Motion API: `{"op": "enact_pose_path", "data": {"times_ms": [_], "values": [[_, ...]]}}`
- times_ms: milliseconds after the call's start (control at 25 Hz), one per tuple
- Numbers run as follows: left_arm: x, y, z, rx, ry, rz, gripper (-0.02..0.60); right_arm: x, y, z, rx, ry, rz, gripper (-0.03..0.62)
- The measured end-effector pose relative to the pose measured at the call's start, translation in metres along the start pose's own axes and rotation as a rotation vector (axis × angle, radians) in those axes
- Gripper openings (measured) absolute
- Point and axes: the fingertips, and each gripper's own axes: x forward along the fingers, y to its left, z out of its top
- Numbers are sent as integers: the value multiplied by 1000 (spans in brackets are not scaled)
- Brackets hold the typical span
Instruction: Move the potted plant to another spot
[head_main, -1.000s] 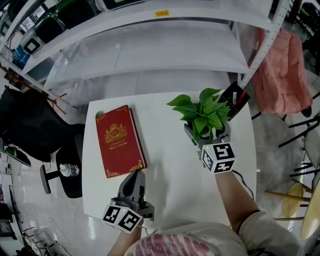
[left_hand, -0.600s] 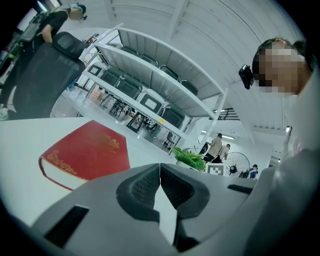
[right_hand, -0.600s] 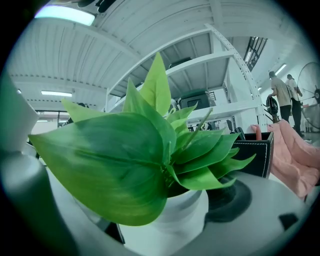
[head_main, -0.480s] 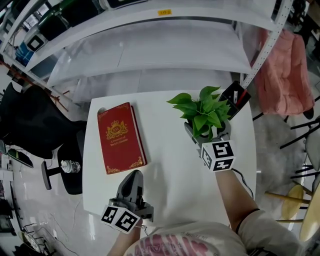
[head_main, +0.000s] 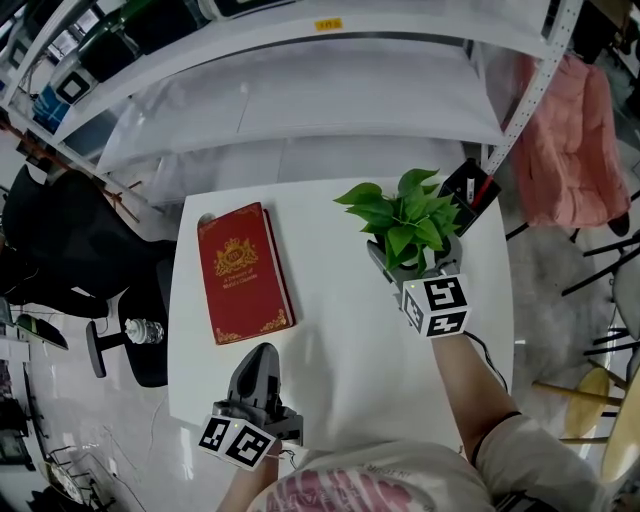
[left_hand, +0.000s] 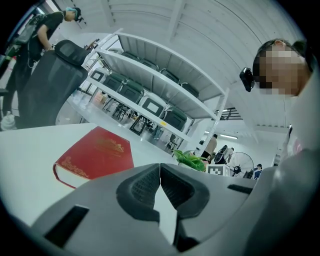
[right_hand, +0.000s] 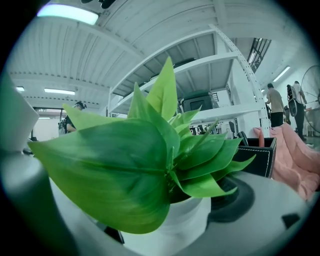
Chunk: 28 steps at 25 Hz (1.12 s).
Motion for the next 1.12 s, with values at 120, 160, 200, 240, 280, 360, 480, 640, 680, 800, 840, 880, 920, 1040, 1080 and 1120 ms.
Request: {"op": "enact_pose_path", "data": {"times_ms": [120, 160, 200, 240, 280, 360, 480, 640, 680, 800, 840, 880, 920, 1040, 1080, 1120], "values": [[-2, 1, 2, 2, -3, -2, 25, -1, 0, 0, -3, 4, -8, 541], [-3, 2, 3, 1, -3, -2, 25, -1, 1, -1, -3, 6, -12, 541], [-4, 3, 2, -1, -3, -4, 25, -2, 1, -1, -4, 7, -16, 541], [-4, 3, 2, -2, -3, -6, 25, -3, 2, -2, -7, 9, -20, 543], [-5, 4, 1, -3, -3, -11, 25, -4, 2, -3, -11, 9, -25, 545], [-6, 5, 1, -2, 1, -21, 25, -6, 2, -2, -16, 7, -41, 549], [-11, 8, 1, -5, 9, -35, 25, -11, 0, -2, -20, 8, -72, 554], [-20, 15, 3, -6, 19, -54, 25, -22, 2, -5, -33, 17, -113, 554], [-23, 17, 3, -5, 22, -59, 25, -25, 3, -5, -38, 19, -123, 554], [-31, 23, 7, -5, 23, -68, 25, -36, 6, -8, -43, 30, -147, 554], [-33, 24, 9, -5, 21, -72, 25, -39, 7, -9, -39, 33, -155, 554], [-35, 25, 10, -5, 20, -78, 25, -42, 8, -10, -35, 35, -162, 554], [-36, 25, 11, -4, 20, -86, 25, -45, 8, -10, -27, 35, -168, 554], [-40, 24, 11, 4, 25, -108, 25, -54, 10, -9, 6, 24, -184, 554], [-41, 24, 11, 5, 26, -114, 25, -57, 11, -9, 9, 22, -189, 554], [-43, 23, 12, 6, 26, -120, 25, -61, 12, -9, 7, 22, -193, 554]]}}
